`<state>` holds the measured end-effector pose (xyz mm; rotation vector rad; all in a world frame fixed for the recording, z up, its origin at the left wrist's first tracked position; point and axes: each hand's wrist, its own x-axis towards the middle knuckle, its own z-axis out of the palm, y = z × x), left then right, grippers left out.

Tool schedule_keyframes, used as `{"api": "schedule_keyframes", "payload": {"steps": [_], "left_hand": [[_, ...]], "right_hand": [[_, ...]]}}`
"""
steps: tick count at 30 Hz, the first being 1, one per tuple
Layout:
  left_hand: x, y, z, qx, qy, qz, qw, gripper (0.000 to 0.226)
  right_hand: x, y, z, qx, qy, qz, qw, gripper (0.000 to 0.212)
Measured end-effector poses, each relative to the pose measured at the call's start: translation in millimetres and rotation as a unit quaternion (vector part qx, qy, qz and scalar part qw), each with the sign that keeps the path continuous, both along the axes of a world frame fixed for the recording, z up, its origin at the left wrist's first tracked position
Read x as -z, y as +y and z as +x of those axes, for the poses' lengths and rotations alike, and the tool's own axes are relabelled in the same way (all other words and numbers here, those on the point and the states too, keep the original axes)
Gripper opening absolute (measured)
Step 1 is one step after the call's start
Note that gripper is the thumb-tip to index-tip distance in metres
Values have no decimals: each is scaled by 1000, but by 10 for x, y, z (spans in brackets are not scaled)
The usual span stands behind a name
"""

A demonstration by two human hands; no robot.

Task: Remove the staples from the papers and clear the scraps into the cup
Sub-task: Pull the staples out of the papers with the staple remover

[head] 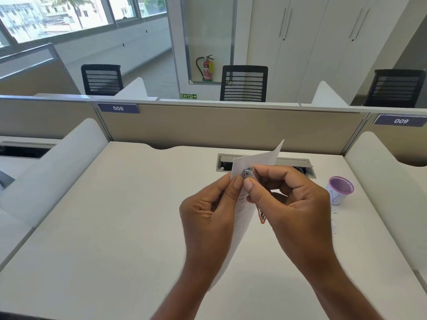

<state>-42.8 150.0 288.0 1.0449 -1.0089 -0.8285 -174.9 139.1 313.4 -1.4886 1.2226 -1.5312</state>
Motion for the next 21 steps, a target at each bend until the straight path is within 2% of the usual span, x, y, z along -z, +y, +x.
{"api": "schedule_keyframes", "payload": {"steps": [6, 16, 21], "left_hand": [[50, 24, 1, -51, -50, -26, 997, 27], [66, 39, 28, -66, -82, -41, 994, 32], [46, 57, 28, -82, -105, -62, 989, 29]], "right_hand": [[-23, 18, 6, 3, 6, 8, 1000, 20], [-55, 28, 1, -4, 11, 3, 1000, 19], [-98, 25, 8, -36, -51, 41, 997, 24]]}}
